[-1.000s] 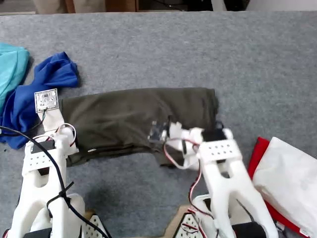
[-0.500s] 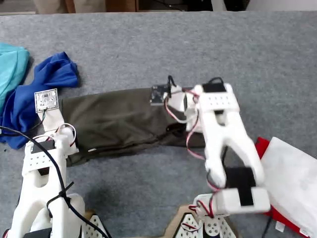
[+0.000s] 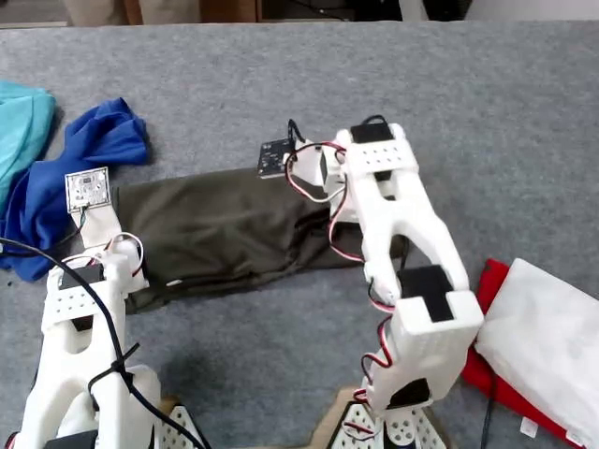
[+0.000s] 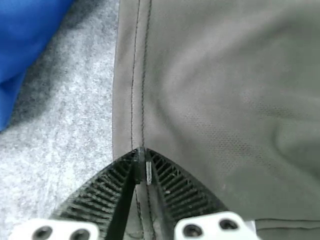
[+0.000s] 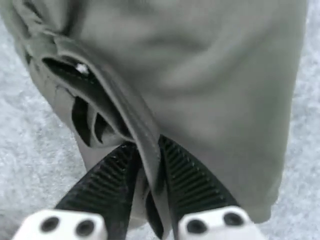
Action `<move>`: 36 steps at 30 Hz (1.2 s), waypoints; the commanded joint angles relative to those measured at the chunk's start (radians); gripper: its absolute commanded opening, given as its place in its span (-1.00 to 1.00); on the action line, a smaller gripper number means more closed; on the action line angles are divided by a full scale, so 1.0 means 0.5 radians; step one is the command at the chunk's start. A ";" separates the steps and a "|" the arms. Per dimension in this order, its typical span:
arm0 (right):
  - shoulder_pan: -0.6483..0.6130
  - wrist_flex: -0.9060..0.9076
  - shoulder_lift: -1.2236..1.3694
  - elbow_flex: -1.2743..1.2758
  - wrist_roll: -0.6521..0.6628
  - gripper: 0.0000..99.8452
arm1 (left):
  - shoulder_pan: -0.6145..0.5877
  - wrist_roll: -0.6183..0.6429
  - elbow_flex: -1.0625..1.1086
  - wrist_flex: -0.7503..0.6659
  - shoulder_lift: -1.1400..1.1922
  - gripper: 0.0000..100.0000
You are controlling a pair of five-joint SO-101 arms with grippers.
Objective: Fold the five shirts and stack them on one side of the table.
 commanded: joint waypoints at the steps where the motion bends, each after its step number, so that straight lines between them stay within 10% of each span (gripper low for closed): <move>1: 0.038 -0.006 0.002 -0.155 -0.144 -0.63 | 0.021 -0.015 -0.006 -0.034 -0.041 -0.96; 11: 0.081 0.264 -0.250 -0.241 -0.160 -0.41 | 0.021 -0.015 -0.006 -0.034 -0.041 -0.96; 18: -0.020 0.282 -0.453 -0.057 -0.552 -0.96 | 0.021 -0.006 -0.021 -0.006 -0.044 -0.96; 36: 0.097 -0.107 0.149 -0.066 -1.188 -0.99 | 0.034 0.249 -0.997 0.994 -0.029 -0.67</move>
